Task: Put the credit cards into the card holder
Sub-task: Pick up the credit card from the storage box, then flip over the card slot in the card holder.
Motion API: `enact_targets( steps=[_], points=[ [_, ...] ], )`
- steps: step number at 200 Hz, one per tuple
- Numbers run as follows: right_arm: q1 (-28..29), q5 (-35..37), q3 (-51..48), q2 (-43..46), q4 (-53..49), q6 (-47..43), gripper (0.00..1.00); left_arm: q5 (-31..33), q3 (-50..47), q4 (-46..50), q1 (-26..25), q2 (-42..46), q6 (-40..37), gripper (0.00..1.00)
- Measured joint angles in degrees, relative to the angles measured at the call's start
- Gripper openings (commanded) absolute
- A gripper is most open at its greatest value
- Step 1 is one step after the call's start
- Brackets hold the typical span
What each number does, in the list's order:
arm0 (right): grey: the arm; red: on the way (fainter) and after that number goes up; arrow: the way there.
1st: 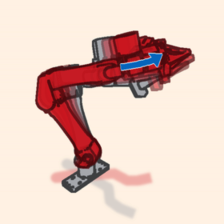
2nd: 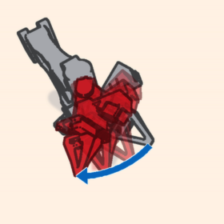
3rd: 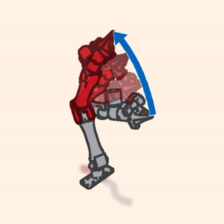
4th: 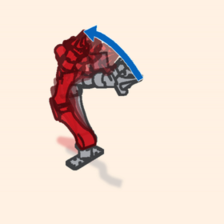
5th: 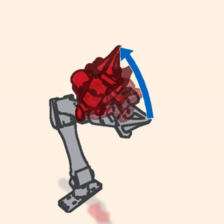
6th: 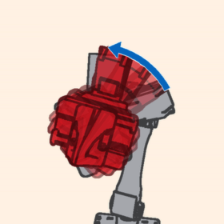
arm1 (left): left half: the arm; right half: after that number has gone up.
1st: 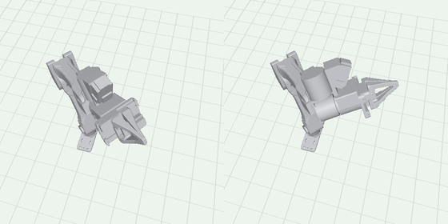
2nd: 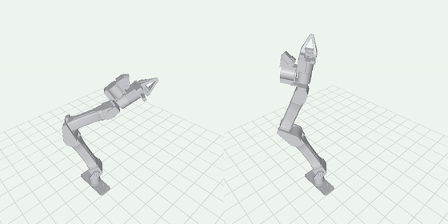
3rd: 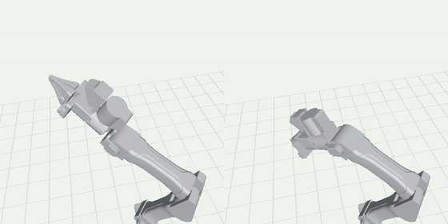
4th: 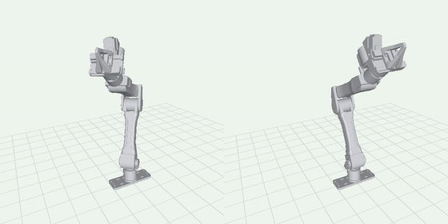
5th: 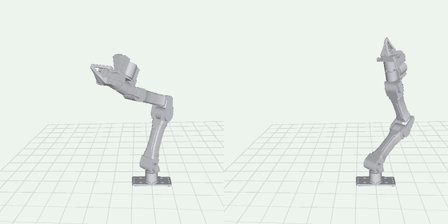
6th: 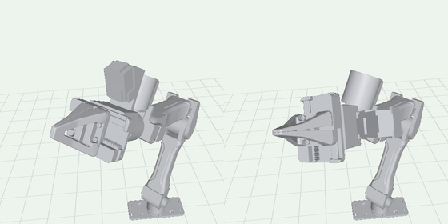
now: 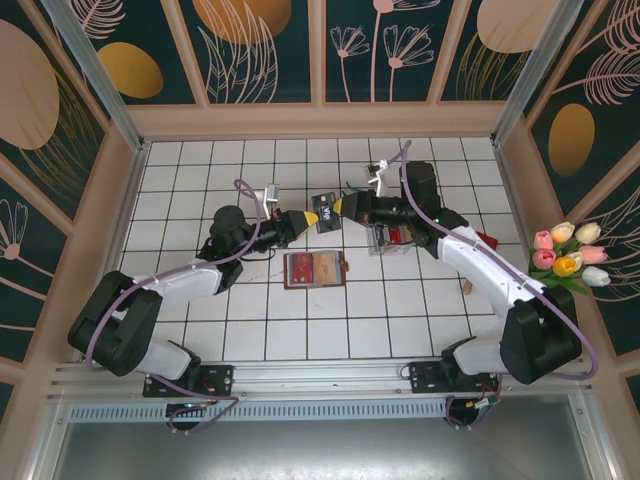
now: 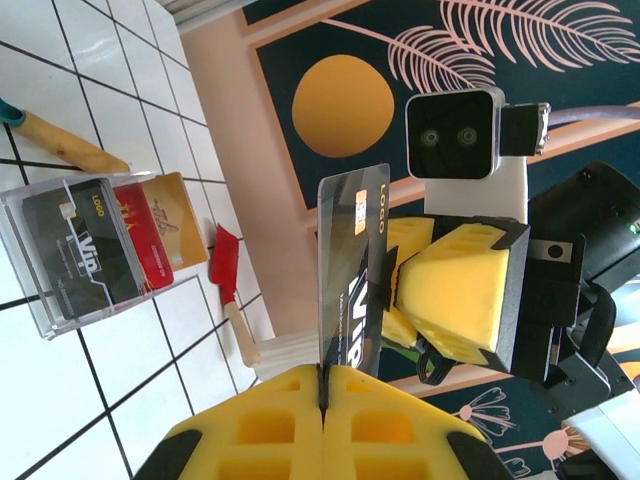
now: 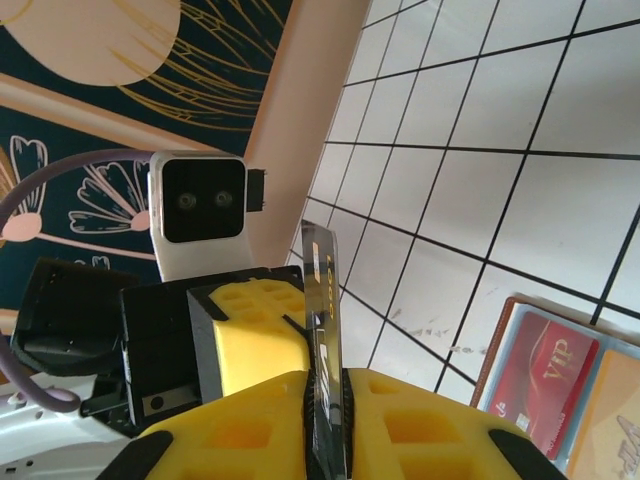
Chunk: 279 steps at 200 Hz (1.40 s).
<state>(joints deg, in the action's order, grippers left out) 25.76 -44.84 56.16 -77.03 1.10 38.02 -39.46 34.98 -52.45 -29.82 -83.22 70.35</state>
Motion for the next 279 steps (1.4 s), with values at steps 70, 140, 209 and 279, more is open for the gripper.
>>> enact_targets(
  steps=[70,140,209,279],
  points=[
    [-0.2,-3.3,0.0,-2.0,0.4,-1.1,0.13,-2.5,0.0,-1.0,0.3,0.0,0.0,0.00],
    [0.5,7.9,0.0,-1.6,-4.8,-3.6,0.01,4.2,0.3,14.7,0.5,2.6,-7.0,0.56],
    [19.1,39.1,1.7,-8.6,-16.7,-2.5,0.00,22.2,-3.8,40.3,0.5,8.0,-17.9,0.66],
    [21.6,54.6,3.3,-14.5,-24.7,-0.5,0.00,23.9,-4.0,43.8,0.5,4.0,-21.5,0.68]
  ],
)
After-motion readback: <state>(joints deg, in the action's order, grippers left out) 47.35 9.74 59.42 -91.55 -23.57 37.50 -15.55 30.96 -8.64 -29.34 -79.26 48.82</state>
